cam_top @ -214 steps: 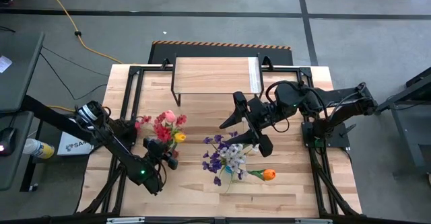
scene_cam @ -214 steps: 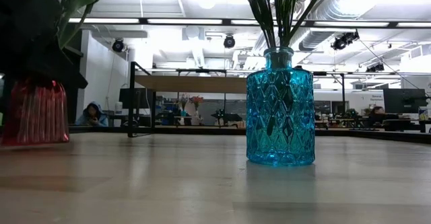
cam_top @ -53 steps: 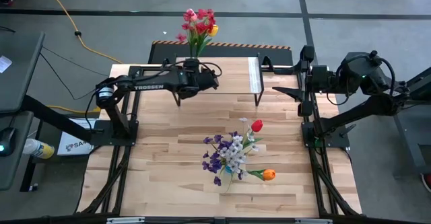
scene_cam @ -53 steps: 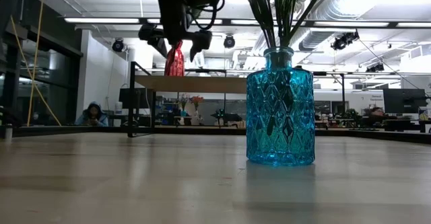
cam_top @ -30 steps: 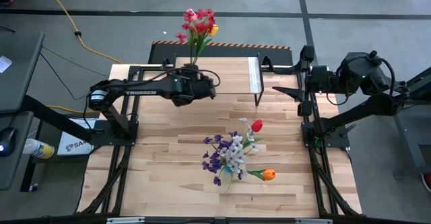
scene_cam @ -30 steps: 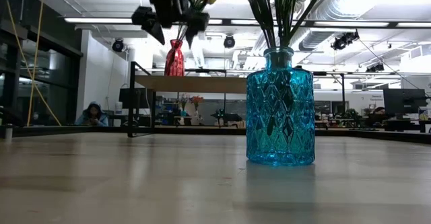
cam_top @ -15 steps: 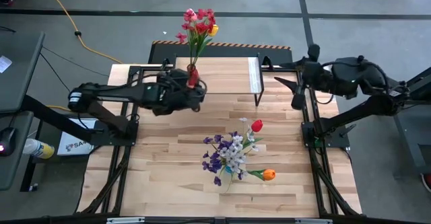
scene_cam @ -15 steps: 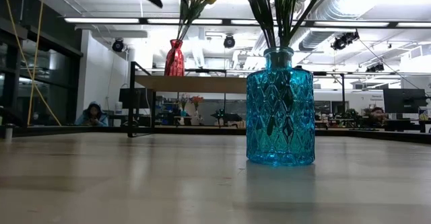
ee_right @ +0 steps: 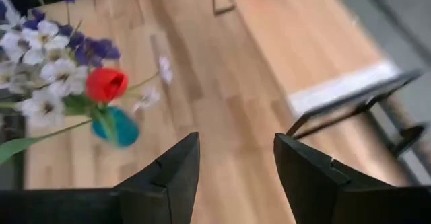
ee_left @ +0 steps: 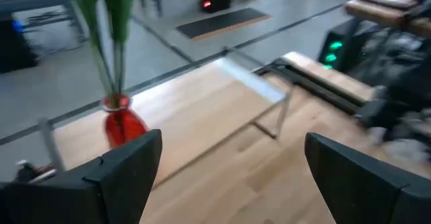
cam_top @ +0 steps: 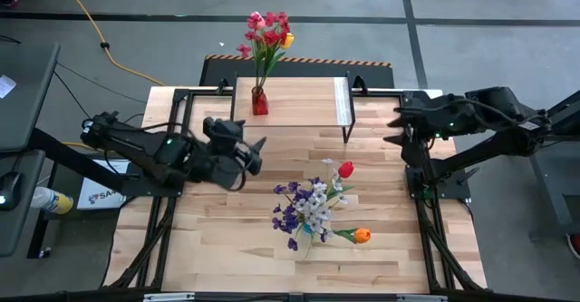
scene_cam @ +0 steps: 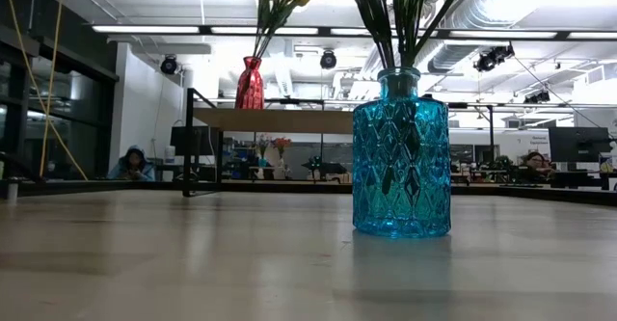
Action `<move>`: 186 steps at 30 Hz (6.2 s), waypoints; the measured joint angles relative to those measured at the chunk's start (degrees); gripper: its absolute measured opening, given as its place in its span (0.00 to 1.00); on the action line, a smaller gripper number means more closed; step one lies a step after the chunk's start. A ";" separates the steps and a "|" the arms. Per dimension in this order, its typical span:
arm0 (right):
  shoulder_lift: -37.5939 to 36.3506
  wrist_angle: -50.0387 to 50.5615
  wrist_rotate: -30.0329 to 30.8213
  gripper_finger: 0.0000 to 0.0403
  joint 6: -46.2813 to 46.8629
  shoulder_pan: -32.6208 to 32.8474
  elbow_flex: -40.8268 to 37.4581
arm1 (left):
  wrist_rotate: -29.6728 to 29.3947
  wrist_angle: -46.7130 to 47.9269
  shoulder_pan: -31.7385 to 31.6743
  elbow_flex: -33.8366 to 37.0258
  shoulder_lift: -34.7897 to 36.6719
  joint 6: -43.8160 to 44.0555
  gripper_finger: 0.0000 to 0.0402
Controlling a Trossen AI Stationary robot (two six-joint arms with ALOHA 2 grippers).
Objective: Pick and place flowers into a vace then onto a shelf
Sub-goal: Put the blue vase on the shelf
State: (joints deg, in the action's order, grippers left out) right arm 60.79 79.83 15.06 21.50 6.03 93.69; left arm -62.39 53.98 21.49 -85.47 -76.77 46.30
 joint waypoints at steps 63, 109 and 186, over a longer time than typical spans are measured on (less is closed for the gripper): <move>-12.13 -99.01 -3.59 0.45 30.07 15.38 -84.20 | -4.58 -9.88 18.65 -0.07 0.21 -7.08 0.98; 18.32 -116.15 -0.08 0.75 -5.23 15.40 -72.24 | -3.35 1.97 18.63 -0.07 0.16 0.96 0.98; 34.14 -123.06 -0.88 0.75 -10.52 18.70 -60.44 | 2.01 7.91 18.63 -0.07 0.15 6.51 0.98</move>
State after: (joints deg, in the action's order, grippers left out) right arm 94.94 -43.23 14.18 10.98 24.73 33.26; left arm -60.38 61.89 40.12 -85.54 -76.62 52.82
